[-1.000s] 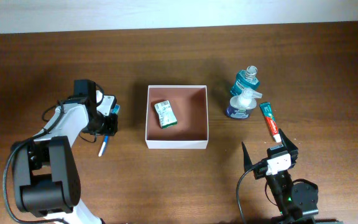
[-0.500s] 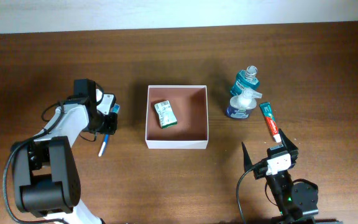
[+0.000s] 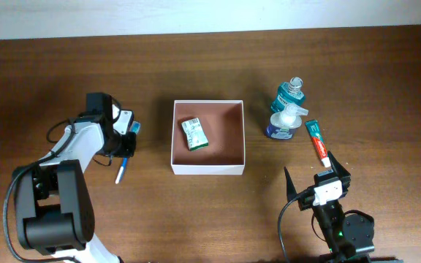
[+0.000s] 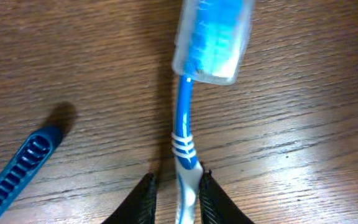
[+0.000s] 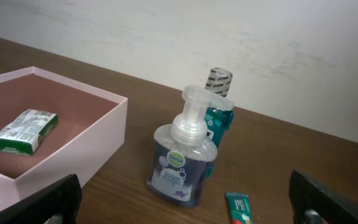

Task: Pack container
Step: 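Lower left gripper and grasp the toothbrush handle, then lift toothbrush with left gripper and carry it over the box, then lower toothbrush into box beside the soap bar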

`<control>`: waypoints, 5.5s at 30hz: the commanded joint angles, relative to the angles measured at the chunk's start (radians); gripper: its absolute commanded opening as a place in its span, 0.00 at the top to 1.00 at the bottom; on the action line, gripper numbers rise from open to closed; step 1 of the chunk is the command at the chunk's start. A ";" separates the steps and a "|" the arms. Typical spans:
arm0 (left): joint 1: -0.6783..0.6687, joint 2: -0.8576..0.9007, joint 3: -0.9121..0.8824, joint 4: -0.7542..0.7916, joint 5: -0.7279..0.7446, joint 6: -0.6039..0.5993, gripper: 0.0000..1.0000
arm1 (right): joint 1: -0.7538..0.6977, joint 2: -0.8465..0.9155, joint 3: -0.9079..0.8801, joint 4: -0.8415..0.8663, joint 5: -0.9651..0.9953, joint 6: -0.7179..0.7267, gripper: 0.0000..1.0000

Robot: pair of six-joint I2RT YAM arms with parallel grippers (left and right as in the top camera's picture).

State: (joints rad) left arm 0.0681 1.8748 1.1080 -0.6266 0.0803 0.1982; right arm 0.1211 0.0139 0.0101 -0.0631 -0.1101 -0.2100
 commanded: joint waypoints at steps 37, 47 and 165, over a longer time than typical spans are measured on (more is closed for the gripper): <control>0.002 0.043 0.203 -0.214 0.197 -0.072 0.99 | -0.006 -0.010 -0.005 -0.004 -0.002 0.000 0.02; -0.017 0.043 0.412 -0.419 0.198 -0.134 0.99 | -0.006 -0.010 -0.005 -0.005 -0.002 0.000 0.02; -0.465 0.124 0.498 -0.448 -0.070 -0.575 0.99 | -0.006 -0.010 -0.005 -0.005 -0.002 0.000 0.02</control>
State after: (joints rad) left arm -0.3954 1.9900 1.6127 -1.0668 0.0242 -0.3641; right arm 0.1211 0.0139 0.0101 -0.0631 -0.1104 -0.2100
